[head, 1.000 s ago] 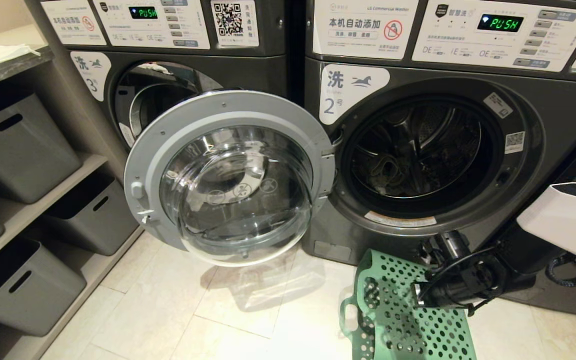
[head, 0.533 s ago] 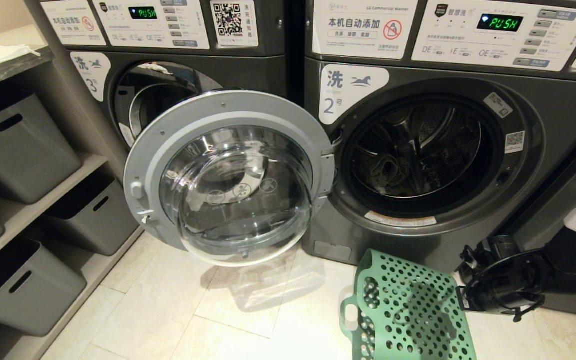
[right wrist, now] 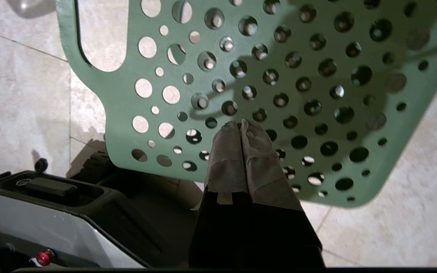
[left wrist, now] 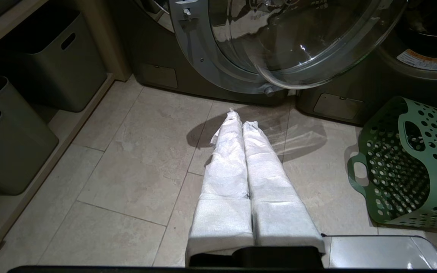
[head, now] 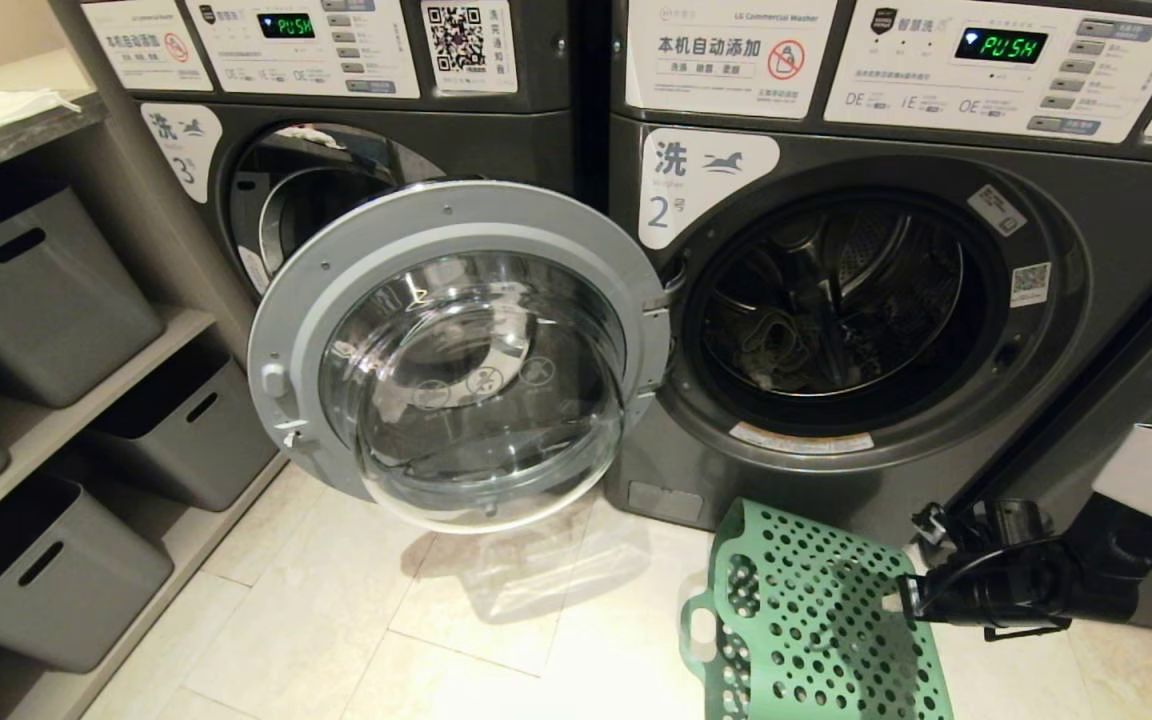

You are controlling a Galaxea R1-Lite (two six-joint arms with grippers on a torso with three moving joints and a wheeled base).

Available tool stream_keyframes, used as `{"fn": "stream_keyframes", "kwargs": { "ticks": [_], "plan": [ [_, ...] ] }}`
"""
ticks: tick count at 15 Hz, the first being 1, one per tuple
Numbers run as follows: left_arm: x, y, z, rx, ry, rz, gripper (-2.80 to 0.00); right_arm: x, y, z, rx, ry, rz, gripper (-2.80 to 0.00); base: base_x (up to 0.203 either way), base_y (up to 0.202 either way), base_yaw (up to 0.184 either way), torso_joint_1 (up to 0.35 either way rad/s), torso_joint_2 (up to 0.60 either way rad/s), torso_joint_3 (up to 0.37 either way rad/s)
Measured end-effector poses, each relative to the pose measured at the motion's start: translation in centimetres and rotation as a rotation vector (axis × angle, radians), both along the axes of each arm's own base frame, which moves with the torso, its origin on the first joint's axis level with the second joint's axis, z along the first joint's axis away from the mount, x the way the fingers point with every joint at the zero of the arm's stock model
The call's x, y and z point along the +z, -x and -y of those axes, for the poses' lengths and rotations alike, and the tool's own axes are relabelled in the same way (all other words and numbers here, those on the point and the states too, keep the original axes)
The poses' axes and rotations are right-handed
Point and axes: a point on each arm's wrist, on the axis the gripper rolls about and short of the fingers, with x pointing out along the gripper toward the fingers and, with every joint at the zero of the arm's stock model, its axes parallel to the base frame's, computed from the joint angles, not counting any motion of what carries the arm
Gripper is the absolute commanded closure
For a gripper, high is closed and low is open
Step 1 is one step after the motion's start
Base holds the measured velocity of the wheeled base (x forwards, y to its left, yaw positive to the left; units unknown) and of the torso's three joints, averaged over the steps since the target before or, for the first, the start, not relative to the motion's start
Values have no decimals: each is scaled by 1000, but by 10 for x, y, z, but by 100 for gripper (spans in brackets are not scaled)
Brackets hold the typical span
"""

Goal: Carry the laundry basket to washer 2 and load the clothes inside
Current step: Close the washing machine door with the left hand

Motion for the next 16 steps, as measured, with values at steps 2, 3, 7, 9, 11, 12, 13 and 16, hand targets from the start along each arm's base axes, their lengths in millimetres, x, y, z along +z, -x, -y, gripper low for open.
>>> {"fn": "stream_keyframes", "kwargs": {
  "ticks": [2,3,7,9,11,12,13,16],
  "plan": [
    [0,0,0,0,0,0,0,-18,-11,10,55,-66,42,0,0,0,0,0,0,0],
    [0,0,0,0,0,0,0,-26,-16,14,67,-84,52,0,0,0,0,0,0,0],
    [0,0,0,0,0,0,0,-59,-25,12,113,-155,44,0,0,0,0,0,0,0],
    [0,0,0,0,1,0,0,-69,-25,-1,137,-168,19,0,0,0,0,0,0,0],
    [0,0,0,-1,0,0,0,-77,-26,-14,166,-171,6,0,0,0,0,0,0,0],
    [0,0,0,-1,0,0,0,-81,-27,-18,176,-168,2,0,0,0,0,0,0,0],
    [0,0,0,-1,0,0,0,-84,-28,-21,181,-162,1,0,0,0,0,0,0,0],
    [0,0,0,0,0,0,0,-92,-30,-22,167,-133,-8,0,0,0,0,0,0,0]
  ]
}}
